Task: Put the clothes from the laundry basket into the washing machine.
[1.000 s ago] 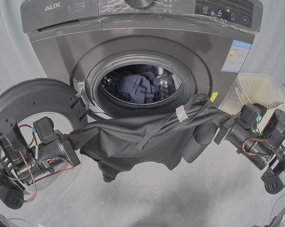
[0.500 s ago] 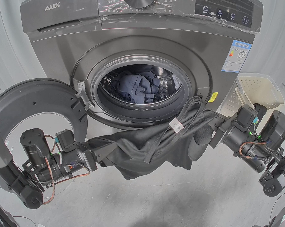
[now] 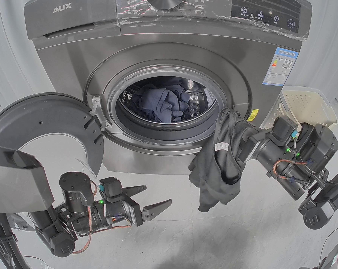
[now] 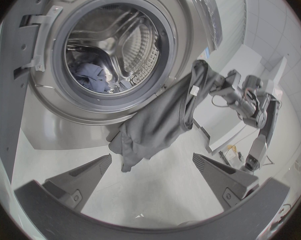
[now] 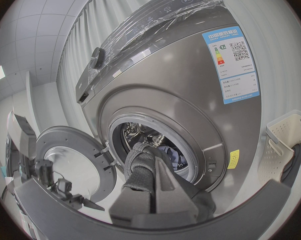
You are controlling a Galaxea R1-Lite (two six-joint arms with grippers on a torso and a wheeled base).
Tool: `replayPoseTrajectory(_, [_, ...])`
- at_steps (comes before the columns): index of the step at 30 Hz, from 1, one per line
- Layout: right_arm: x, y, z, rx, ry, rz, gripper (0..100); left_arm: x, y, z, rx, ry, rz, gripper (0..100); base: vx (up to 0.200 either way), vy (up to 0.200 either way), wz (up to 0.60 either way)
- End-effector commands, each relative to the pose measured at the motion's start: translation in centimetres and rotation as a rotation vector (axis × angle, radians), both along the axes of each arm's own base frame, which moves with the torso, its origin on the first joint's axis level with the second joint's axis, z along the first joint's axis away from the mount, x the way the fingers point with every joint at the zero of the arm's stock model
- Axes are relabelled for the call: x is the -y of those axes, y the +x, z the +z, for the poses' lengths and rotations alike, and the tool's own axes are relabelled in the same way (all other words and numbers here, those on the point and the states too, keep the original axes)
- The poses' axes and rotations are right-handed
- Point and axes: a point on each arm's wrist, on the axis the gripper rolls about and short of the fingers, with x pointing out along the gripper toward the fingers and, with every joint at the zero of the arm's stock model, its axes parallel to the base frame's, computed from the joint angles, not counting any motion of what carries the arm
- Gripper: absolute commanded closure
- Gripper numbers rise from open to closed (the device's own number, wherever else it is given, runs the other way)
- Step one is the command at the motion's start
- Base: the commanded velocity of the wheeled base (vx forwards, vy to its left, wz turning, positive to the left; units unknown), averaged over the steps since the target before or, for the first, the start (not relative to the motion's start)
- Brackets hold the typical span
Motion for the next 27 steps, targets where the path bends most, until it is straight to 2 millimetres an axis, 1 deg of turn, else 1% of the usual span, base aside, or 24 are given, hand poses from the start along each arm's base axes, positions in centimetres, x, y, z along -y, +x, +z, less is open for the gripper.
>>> replayPoseTrajectory(1, [-0.6,0.6,0.3,0.004,0.025,-0.007,100,0.6,0.1,-1.2,-0.002,0.044,-0.033,0,0.000,0.000,0.00])
replayPoseTrajectory(3, [-0.8,0.5,0.3,0.005,0.028,-0.003,100,0.9,0.0,-1.2,0.012,0.048,-0.046,0,0.000,0.000,0.00])
replayPoseTrajectory(4, [-1.0,0.7,0.3,0.005,0.031,-0.008,100,1.7,-0.1,-1.1,0.033,0.053,-0.072,0,0.000,0.000,0.00])
replayPoseTrajectory(5, [-1.1,0.8,0.3,0.004,0.033,-0.015,100,2.1,-0.1,-1.0,0.042,0.050,-0.084,0,0.000,0.000,0.00])
replayPoseTrajectory(9, [-1.4,1.2,0.0,-0.003,0.033,-0.020,100,3.3,-0.4,-0.7,0.060,0.032,-0.125,0,0.000,0.000,0.00])
replayPoseTrajectory(12, [-1.4,1.3,-0.1,-0.007,0.036,-0.019,100,4.1,-0.5,-0.8,0.065,0.030,-0.147,0,0.000,0.000,0.00])
replayPoseTrajectory(17, [-2.0,1.7,0.8,0.010,0.080,-0.045,100,5.3,0.0,-1.4,0.069,0.026,-0.168,0,0.000,0.000,0.00])
replayPoseTrajectory(19, [-2.4,1.8,0.9,0.015,0.089,-0.043,100,6.3,0.7,-1.8,0.082,0.018,-0.169,0,0.000,0.000,0.00])
replayPoseTrajectory(23, [-2.5,1.8,0.7,0.011,0.087,-0.040,100,7.7,2.3,-2.1,0.113,-0.004,-0.162,0,0.000,0.000,0.00])
replayPoseTrajectory(27, [-2.5,1.8,0.9,0.015,0.089,-0.041,100,8.8,3.6,-3.2,0.124,-0.006,-0.134,0,0.000,0.000,0.00])
